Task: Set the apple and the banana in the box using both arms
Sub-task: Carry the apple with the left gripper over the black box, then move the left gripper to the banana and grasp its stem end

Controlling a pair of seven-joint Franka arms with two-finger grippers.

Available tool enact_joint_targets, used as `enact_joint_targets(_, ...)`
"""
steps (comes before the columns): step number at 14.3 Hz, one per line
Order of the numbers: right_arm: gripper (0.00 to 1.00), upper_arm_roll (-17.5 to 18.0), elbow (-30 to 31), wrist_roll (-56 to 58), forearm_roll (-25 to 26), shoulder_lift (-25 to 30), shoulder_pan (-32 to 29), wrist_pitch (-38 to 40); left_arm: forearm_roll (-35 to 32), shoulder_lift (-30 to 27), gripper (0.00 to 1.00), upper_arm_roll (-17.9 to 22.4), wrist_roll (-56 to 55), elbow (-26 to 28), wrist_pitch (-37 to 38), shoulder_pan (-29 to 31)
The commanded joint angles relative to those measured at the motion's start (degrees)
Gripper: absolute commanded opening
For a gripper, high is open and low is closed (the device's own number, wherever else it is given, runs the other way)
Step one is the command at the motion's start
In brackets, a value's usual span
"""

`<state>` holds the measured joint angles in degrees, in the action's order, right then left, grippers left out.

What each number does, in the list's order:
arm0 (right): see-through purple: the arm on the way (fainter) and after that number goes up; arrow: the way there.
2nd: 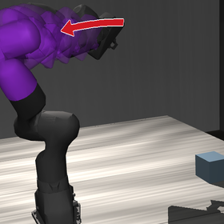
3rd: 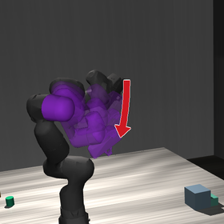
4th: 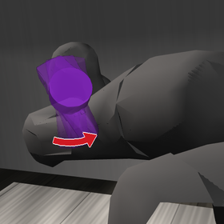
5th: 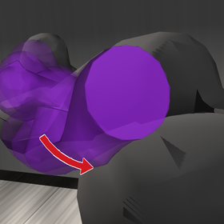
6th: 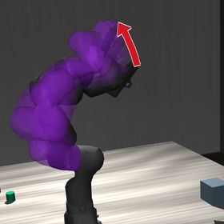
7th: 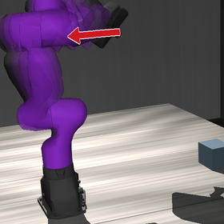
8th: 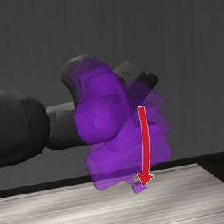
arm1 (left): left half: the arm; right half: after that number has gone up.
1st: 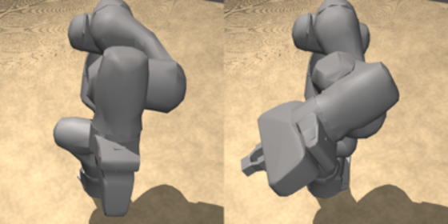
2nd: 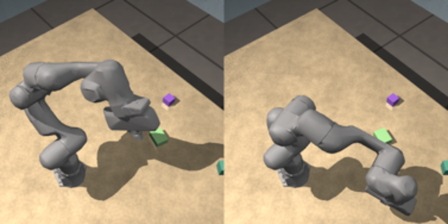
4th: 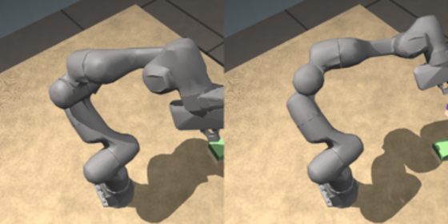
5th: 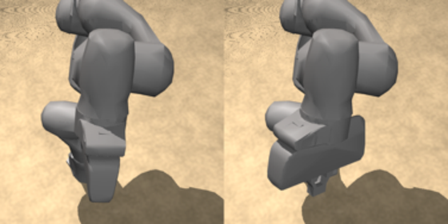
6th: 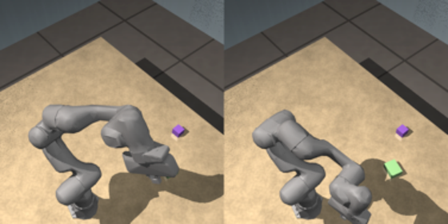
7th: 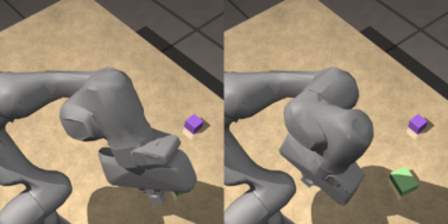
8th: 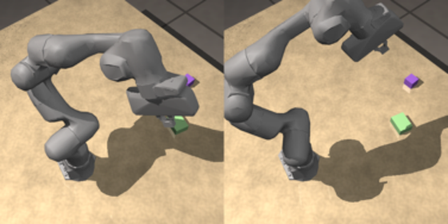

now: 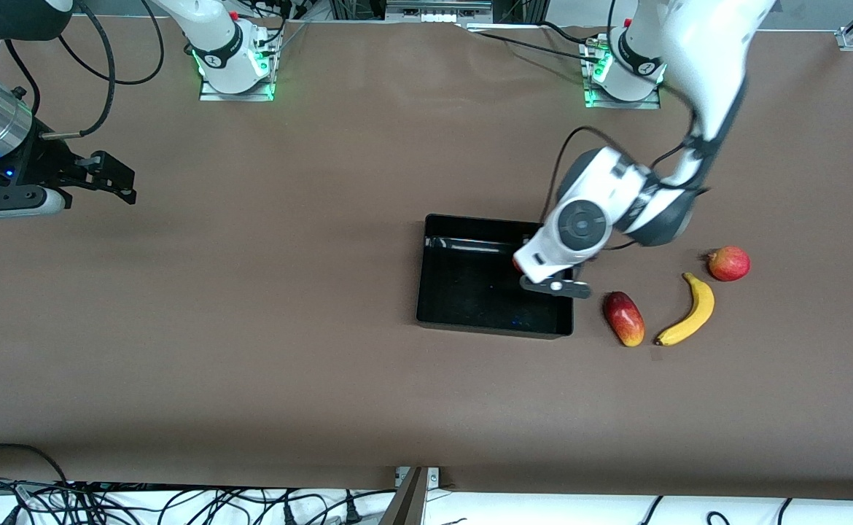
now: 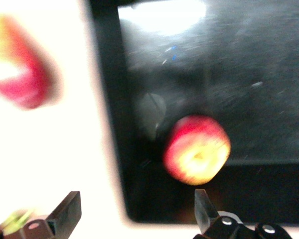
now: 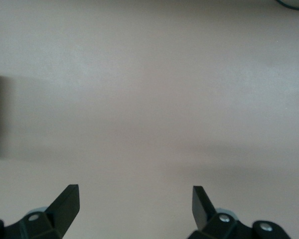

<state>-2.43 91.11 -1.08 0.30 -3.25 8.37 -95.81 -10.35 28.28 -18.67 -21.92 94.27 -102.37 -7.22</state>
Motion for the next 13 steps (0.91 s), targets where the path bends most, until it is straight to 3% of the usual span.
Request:
enact_joint_targets(1, 1.00, 0.76, -1.02, 0.03, 0.23, -0.27, -0.81, 0.27, -1.34, -0.68, 1.00, 0.04, 8.42, -6.98, 11.20, 4.04)
enact_joint_targets(4, 1.00, 0.76, -1.02, 0.02, 0.23, -0.27, -0.81, 0.36, -4.66, 1.51, 1.00, 0.04, 24.50, -7.17, 8.87, 11.24)
enact_joint_targets(6, 1.00, 0.76, -1.02, 0.02, 0.23, -0.27, -0.81, 0.45, -8.53, 4.40, 1.00, 0.04, 38.37, -6.91, 1.42, 15.11)
enact_joint_targets(9, 1.00, 0.76, -1.02, -0.06, 0.23, -0.27, -0.81, 0.45, -8.90, 9.85, 1.00, -0.05, 57.72, -6.56, -10.62, 20.31)
enact_joint_targets(13, 1.00, 0.76, -1.02, -0.06, 0.23, -0.27, -0.90, 0.54, -8.90, 12.94, 1.00, -0.05, 67.43, -4.29, -19.42, 24.87)
